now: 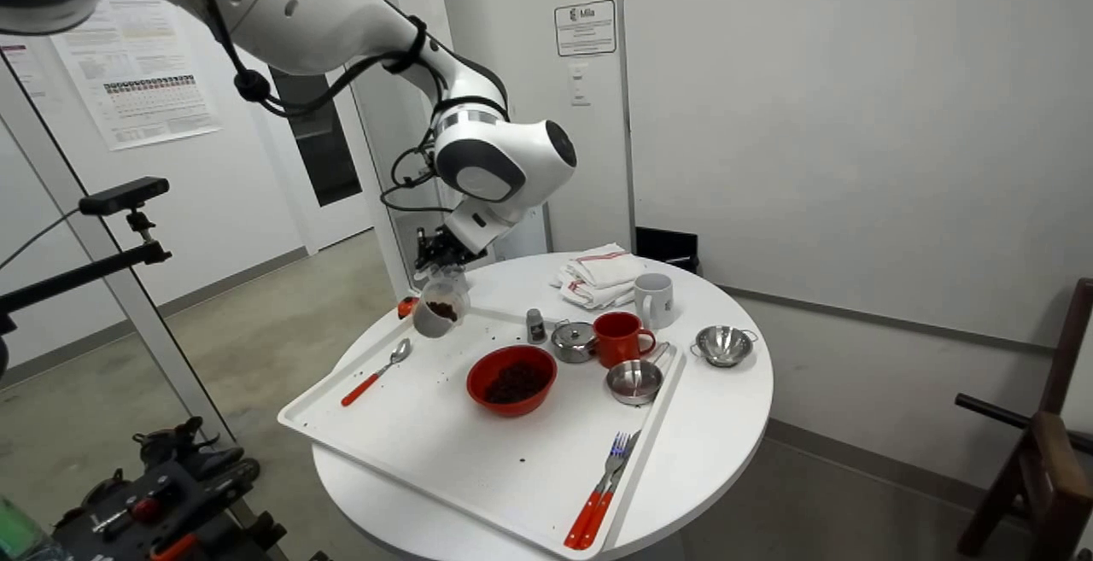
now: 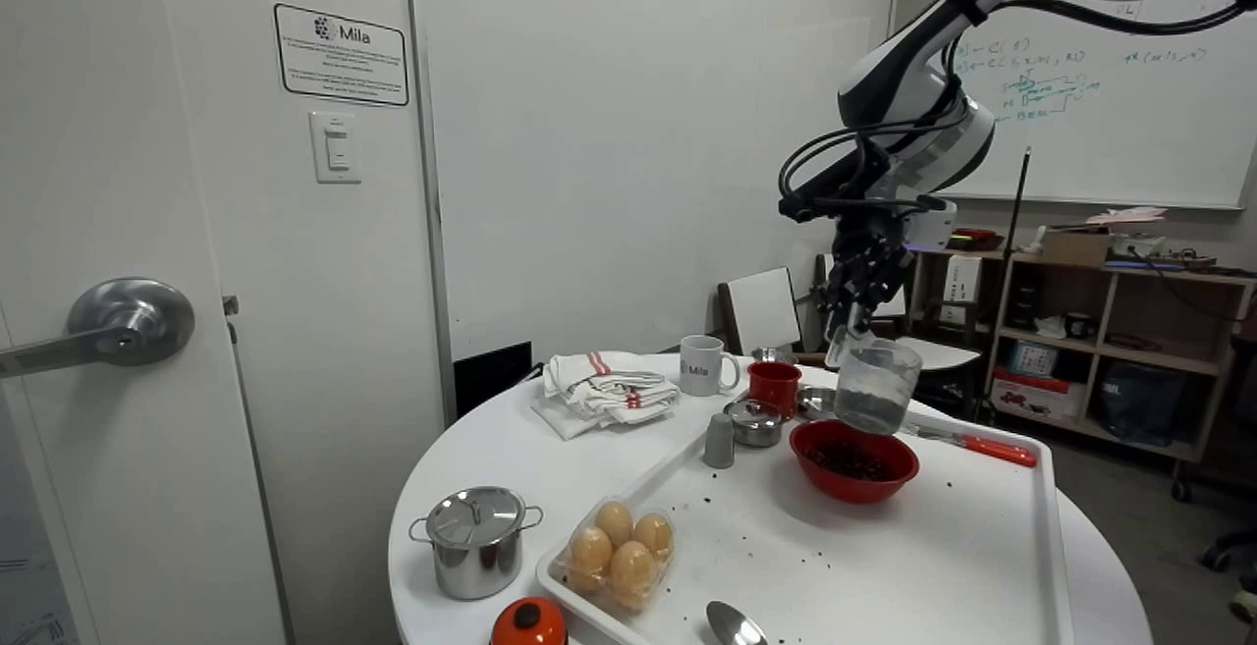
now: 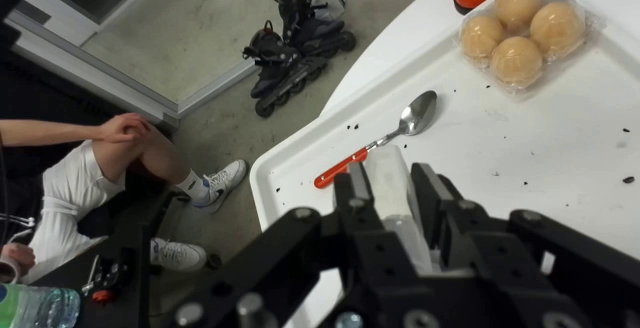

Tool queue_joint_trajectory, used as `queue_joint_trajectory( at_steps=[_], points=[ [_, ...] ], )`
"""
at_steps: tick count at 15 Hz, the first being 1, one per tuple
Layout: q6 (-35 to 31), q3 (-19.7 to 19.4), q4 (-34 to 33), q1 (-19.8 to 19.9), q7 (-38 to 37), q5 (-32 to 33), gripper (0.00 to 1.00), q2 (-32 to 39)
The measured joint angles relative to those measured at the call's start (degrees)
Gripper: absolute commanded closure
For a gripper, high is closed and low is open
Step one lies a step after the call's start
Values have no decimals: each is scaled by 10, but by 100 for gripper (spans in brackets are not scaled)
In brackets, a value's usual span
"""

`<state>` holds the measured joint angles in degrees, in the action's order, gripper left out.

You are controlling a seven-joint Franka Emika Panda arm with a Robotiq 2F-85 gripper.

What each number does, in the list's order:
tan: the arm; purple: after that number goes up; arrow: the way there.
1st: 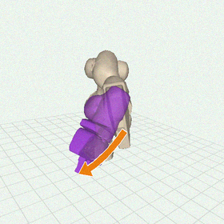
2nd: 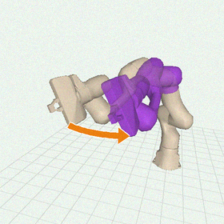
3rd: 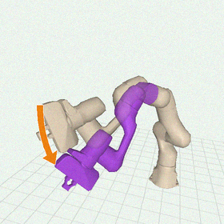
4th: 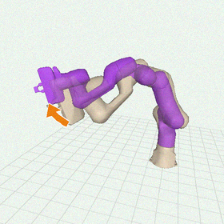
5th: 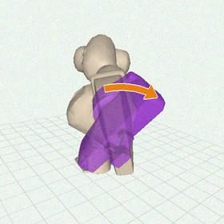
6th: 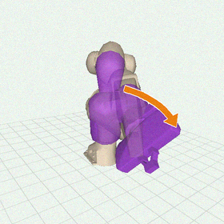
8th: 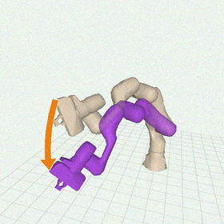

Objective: Pour some of the contents in the clear jar into the red bowl

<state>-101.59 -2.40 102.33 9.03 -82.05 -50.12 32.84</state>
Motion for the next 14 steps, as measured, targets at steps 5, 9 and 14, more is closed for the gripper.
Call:
queue_joint_trajectory(
  at_steps=[5,9,14],
  points=[
    [83,-7,-38,33,50,-56,93,37],
    [130,-15,-62,44,113,-66,93,63],
    [169,-23,-85,48,192,-71,93,88]
  ],
)
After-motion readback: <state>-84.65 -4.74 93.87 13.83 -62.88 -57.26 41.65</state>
